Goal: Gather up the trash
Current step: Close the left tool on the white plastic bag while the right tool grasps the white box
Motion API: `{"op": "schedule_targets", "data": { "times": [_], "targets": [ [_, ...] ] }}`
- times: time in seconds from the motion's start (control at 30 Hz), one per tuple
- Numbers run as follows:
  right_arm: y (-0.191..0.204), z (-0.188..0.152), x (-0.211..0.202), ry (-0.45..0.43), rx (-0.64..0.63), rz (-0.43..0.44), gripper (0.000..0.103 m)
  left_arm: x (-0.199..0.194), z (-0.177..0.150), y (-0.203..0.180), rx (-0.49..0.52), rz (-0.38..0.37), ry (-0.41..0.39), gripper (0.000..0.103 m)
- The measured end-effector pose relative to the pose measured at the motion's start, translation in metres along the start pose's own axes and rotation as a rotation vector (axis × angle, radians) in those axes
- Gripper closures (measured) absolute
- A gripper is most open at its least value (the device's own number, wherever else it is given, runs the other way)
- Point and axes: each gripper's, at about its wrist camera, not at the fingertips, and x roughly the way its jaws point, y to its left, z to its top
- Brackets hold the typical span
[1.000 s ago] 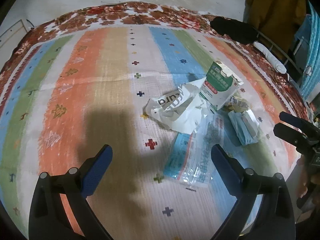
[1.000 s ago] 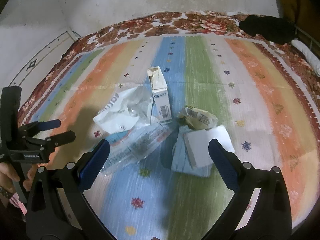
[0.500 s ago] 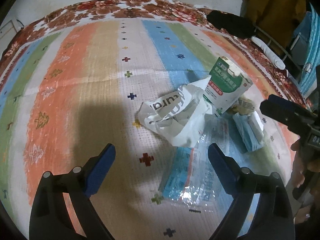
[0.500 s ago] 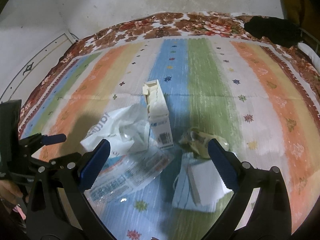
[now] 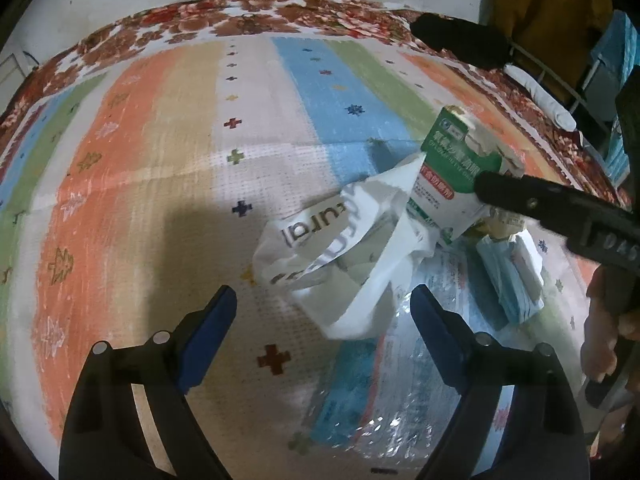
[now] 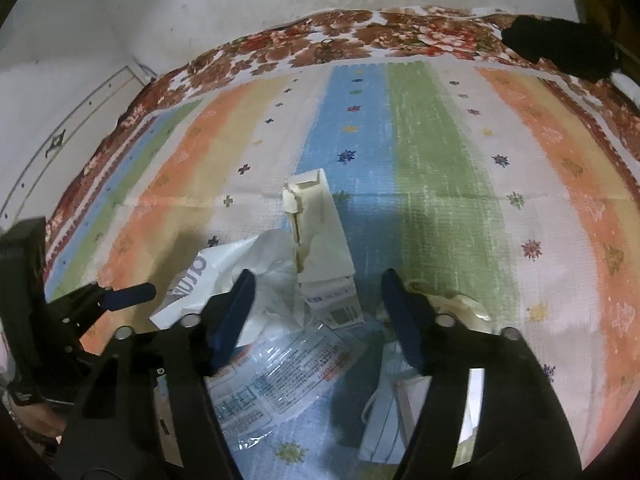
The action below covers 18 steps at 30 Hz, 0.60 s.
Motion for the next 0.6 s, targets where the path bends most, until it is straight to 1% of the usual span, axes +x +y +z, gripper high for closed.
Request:
{"op": "schedule_targets", "data": {
  "times": [0.07,0.1,0.13,0.17,0.23,0.27,0.33,0.5,0.53,0.6],
  "targets": [
    [0.002,0.001,0.002,0.001,-0.009,-0.024,0.056,0.0,0.001,-0.002,-0.012,0.003,-0.01,0.022],
    [0.002,0.001,0.003,0.001,-0.001,-0.026,0.058,-0.001,0.001,-0.003,-0.01,0.012,-0.016,0.034],
    [0.002,0.001,0.003,0.001,0.005,-0.023,0.069,-0.001,0.002,-0.005,-0.005,0.024,-0.023,0.047],
    [0.002,0.001,0.003,0.007,0.006,-0.025,0.077,0.0,0.002,-0.006,-0.002,0.039,-0.025,0.051],
    [0.004,-0.001,0.0,0.004,-0.007,-0.039,0.08,0.005,0.002,-0.006,-0.01,0.067,-0.006,0.074],
    [0.005,-0.002,-0.003,-0.002,-0.017,-0.041,0.081,0.005,0.002,-0.007,-0.013,0.063,-0.002,0.077],
    [0.005,-0.004,-0.008,-0.006,-0.033,-0.057,0.081,0.002,0.004,-0.007,-0.015,0.072,-0.01,0.089],
    [-0.005,-0.008,-0.02,-0.012,0.0,-0.058,0.081,-0.006,0.003,-0.006,-0.048,0.05,-0.004,0.101],
    [-0.006,-0.009,-0.022,-0.012,0.006,-0.054,0.081,-0.007,0.003,-0.006,-0.048,0.05,-0.003,0.102],
    [-0.008,-0.009,-0.03,-0.022,0.019,-0.043,0.081,-0.014,0.002,-0.007,-0.041,0.073,-0.013,0.102]
  ]
}}
